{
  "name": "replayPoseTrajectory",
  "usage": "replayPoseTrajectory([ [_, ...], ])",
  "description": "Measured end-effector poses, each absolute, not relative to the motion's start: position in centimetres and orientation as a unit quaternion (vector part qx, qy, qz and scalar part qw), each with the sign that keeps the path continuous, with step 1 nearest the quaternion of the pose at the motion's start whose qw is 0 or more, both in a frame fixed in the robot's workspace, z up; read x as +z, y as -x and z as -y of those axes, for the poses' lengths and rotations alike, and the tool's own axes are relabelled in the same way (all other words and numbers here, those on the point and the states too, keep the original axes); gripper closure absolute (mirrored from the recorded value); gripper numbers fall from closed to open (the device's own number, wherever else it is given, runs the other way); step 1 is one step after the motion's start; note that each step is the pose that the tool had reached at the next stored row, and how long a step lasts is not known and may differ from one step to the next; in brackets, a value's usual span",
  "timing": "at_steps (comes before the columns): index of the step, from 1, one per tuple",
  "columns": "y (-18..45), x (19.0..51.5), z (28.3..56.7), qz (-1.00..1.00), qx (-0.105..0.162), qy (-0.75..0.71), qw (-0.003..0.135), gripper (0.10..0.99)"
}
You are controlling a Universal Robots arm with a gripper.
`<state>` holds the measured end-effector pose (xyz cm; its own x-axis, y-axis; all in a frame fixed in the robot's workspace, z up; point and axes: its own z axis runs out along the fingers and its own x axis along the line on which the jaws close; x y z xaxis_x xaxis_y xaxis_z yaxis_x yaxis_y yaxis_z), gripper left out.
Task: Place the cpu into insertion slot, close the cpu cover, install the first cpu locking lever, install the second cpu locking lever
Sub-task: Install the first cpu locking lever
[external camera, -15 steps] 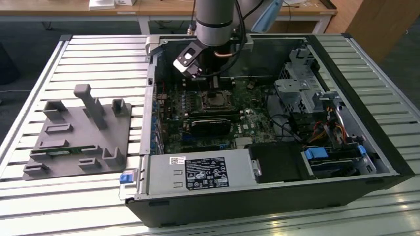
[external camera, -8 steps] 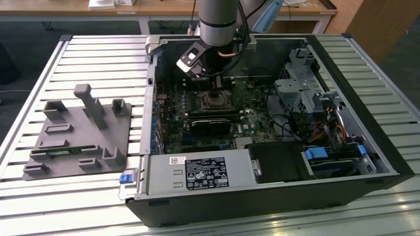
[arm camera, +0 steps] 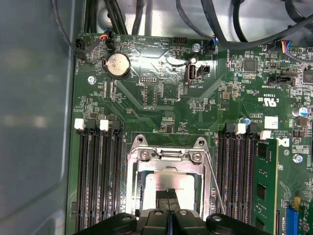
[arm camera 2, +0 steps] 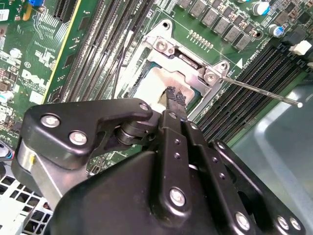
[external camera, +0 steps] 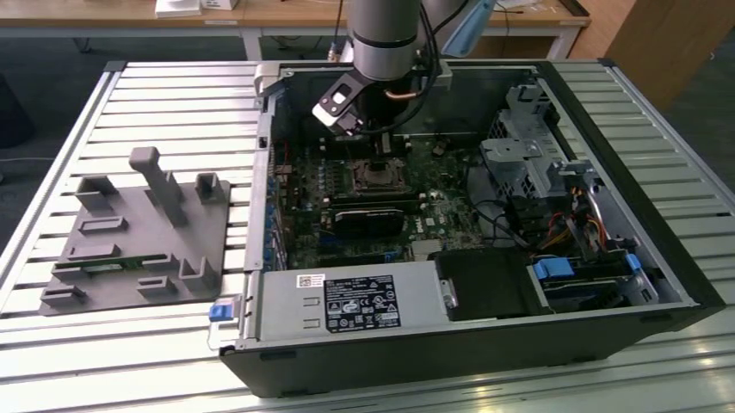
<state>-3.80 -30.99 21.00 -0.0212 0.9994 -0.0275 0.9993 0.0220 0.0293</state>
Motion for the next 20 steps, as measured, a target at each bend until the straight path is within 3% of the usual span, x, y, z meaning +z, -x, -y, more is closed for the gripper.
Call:
replayPoseTrajectory([
  [10,3.8,21.9,31.0,-0.715,0.001,-0.699,0.020,0.980],
  [20,3.8,25.1,31.0,-0.715,0.001,-0.699,0.020,0.980],
])
